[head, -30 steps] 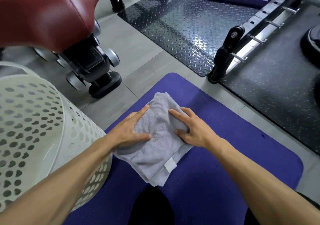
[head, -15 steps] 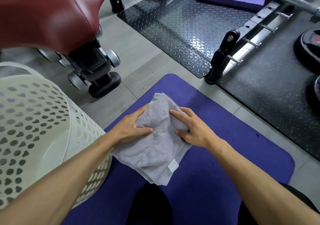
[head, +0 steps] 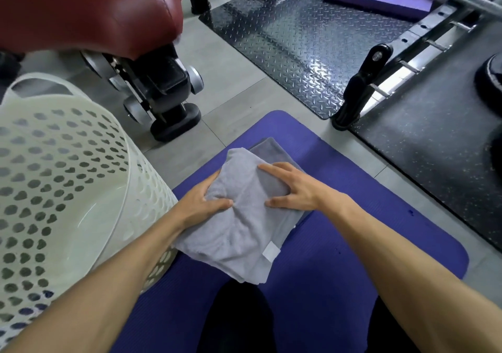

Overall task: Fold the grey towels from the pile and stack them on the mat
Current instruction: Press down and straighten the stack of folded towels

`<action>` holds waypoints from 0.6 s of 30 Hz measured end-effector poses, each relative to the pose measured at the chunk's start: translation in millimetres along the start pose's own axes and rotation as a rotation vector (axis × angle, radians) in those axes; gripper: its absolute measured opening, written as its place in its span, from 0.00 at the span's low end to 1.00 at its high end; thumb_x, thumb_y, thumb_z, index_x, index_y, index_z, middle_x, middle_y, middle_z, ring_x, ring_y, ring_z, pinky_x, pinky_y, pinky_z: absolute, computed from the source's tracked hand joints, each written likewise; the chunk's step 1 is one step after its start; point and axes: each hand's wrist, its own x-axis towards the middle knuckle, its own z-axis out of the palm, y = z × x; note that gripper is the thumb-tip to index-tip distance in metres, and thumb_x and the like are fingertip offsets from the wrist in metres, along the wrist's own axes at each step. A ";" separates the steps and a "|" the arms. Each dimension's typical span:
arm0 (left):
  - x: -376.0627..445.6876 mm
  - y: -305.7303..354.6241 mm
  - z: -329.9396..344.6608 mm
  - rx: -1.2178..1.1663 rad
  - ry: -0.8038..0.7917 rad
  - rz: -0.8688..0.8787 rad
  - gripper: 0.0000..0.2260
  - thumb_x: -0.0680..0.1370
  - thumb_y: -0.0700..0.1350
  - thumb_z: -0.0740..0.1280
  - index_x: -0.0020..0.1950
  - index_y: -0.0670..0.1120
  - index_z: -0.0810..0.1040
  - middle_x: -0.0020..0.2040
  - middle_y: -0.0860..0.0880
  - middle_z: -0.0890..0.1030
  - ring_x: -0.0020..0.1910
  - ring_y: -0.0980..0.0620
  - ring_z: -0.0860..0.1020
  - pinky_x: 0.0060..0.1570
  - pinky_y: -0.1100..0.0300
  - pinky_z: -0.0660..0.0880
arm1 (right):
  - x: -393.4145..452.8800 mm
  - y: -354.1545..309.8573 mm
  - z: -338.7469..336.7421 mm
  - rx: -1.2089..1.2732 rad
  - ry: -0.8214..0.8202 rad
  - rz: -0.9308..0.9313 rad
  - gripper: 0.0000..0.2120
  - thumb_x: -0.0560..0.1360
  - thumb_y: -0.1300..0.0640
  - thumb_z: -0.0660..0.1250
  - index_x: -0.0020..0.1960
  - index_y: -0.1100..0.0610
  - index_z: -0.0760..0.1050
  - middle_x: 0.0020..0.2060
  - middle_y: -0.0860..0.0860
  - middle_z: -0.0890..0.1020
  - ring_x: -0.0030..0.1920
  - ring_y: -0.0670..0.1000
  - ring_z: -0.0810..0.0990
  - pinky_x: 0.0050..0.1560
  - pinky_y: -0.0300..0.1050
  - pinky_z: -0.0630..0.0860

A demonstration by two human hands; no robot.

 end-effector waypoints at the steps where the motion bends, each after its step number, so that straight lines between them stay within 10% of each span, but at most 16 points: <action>1: 0.2 0.7 -1.1 0.000 -0.005 -0.006 0.36 0.73 0.53 0.75 0.76 0.63 0.61 0.69 0.62 0.71 0.65 0.60 0.72 0.64 0.56 0.71 | 0.2 -0.4 -1.0 -0.008 -0.010 0.013 0.40 0.73 0.41 0.72 0.78 0.37 0.55 0.73 0.45 0.62 0.70 0.48 0.65 0.69 0.44 0.64; 18: -86.8 97.1 -27.3 0.125 0.313 0.204 0.37 0.71 0.54 0.73 0.77 0.64 0.60 0.70 0.62 0.72 0.65 0.60 0.73 0.63 0.60 0.70 | -57.2 -103.5 -42.3 -0.026 0.406 0.023 0.36 0.72 0.49 0.73 0.76 0.39 0.62 0.66 0.46 0.67 0.61 0.52 0.74 0.61 0.51 0.74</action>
